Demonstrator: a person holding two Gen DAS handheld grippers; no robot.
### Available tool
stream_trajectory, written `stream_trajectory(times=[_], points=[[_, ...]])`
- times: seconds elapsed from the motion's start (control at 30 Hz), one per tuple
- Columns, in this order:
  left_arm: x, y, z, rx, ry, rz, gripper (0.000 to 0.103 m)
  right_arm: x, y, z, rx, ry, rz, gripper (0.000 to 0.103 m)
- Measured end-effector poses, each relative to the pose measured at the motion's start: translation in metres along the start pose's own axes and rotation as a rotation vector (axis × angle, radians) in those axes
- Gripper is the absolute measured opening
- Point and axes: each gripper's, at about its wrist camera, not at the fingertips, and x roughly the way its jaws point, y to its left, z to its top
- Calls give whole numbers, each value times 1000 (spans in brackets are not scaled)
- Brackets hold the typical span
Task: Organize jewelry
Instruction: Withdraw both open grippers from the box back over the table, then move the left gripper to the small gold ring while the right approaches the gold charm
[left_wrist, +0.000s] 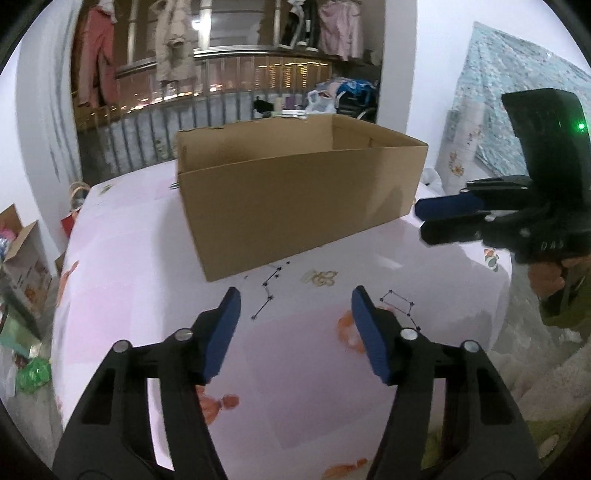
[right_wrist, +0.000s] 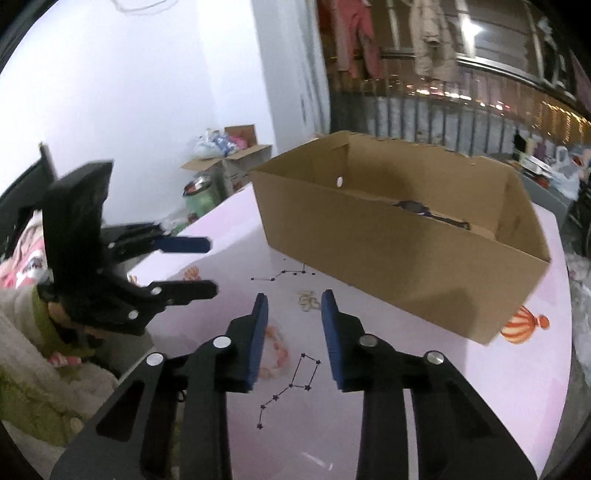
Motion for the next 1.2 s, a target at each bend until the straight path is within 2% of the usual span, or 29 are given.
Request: stream_trajectory(times=[0.17, 0.4, 0.5, 0.57, 0.9, 1.2], points=[[25, -1, 5, 104, 23, -36, 44, 18, -4, 2, -49, 40, 24, 25], [58, -8, 14, 229, 87, -85, 40, 42, -12, 4, -104, 96, 62, 18], [74, -7, 15, 256, 121, -80, 31, 53, -15, 6, -118, 128, 74, 15], [80, -5, 14, 265, 139, -77, 26, 58, -17, 7, -122, 143, 75, 15], [90, -1, 14, 254, 152, -89, 18, 82, -19, 12, -133, 186, 100, 11], [96, -1, 17, 250, 169, -119, 5, 91, -13, 9, -157, 226, 104, 5]])
